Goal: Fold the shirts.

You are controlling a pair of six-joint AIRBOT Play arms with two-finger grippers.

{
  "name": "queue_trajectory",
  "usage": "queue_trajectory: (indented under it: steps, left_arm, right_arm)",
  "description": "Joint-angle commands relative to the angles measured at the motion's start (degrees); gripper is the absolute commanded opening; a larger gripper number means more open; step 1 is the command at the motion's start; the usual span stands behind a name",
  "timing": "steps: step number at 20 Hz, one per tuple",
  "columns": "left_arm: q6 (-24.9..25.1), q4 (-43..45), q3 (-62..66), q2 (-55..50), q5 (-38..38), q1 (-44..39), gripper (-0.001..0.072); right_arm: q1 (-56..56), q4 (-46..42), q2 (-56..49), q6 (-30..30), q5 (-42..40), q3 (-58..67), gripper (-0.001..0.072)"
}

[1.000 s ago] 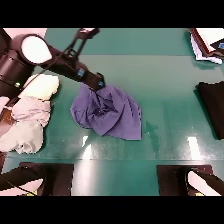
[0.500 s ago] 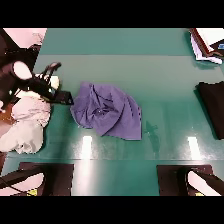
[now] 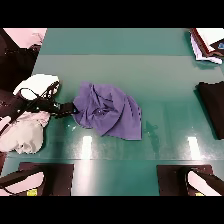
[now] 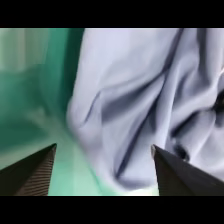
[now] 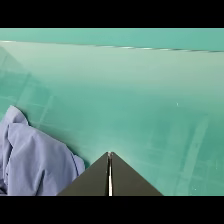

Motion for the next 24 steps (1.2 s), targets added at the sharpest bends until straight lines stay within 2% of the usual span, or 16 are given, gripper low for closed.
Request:
queue_trajectory:
  steps: [1, 3, 4, 7, 8, 9, 10, 12, 15, 22, 23, 24]
  left_arm:
    - [0.4, -3.0, -1.1, -0.4, 6.1, -2.9, 0.0639]
    - [0.4, -3.8, -1.1, -0.4, 9.3, -4.6, 0.0142]
    - [0.4, -4.7, -0.7, -0.4, 9.9, -4.7, 0.0026]
    - [-0.6, -3.3, 3.1, 0.7, 7.8, -4.2, 0.0025]
    - [-0.6, -2.0, 5.1, 1.2, 7.0, -4.2, 0.0025]
    - [-0.4, -1.3, 7.1, 1.6, 5.8, -4.2, 0.0025]
    - [-0.4, -1.1, 8.9, 1.7, 4.7, -4.2, 0.0025]
    - [-0.4, -1.1, 11.6, 1.7, 3.1, -4.2, 0.0025]
    - [-0.4, -1.1, 12.3, 1.7, 2.6, -4.2, 0.0025]
    - [-0.4, -0.9, 12.4, 1.7, 1.3, -4.2, 0.0026]
    - [-0.4, -0.9, 12.4, 1.7, 1.2, -4.2, 0.0025]
    - [-0.4, -0.9, 12.4, 1.7, 1.2, -4.2, 0.0025]
  right_arm:
    - [0.0, 0.1, 0.0, 0.0, 0.4, 0.0, 0.0017]
    - [0.1, 0.3, 0.0, 0.1, 0.7, -0.9, 0.0017]
    - [0.6, 0.2, 0.0, 0.9, 1.6, -2.1, 0.0017]
    - [6.2, 0.2, 0.0, 2.9, 3.9, -10.0, 0.0021]
    - [9.8, 0.1, 0.0, 3.5, 3.3, -14.1, 0.0113]
    - [14.1, 0.2, 0.0, 3.7, 0.9, -18.8, 0.0409]
    - [18.4, 0.2, 0.0, 4.7, -2.7, -23.1, 0.0543]
    - [26.8, 0.9, -1.8, 7.5, -11.1, -30.3, 0.0543]
    - [34.9, 7.3, -8.9, 7.3, -18.6, -33.3, 0.0543]
    - [40.1, 9.1, -25.2, 7.3, -19.0, -24.1, 0.0537]
    - [40.1, 9.1, -26.3, 7.3, -19.0, -22.6, 0.0486]
    - [40.1, 8.9, -27.0, 7.2, -19.5, -21.4, 0.0347]
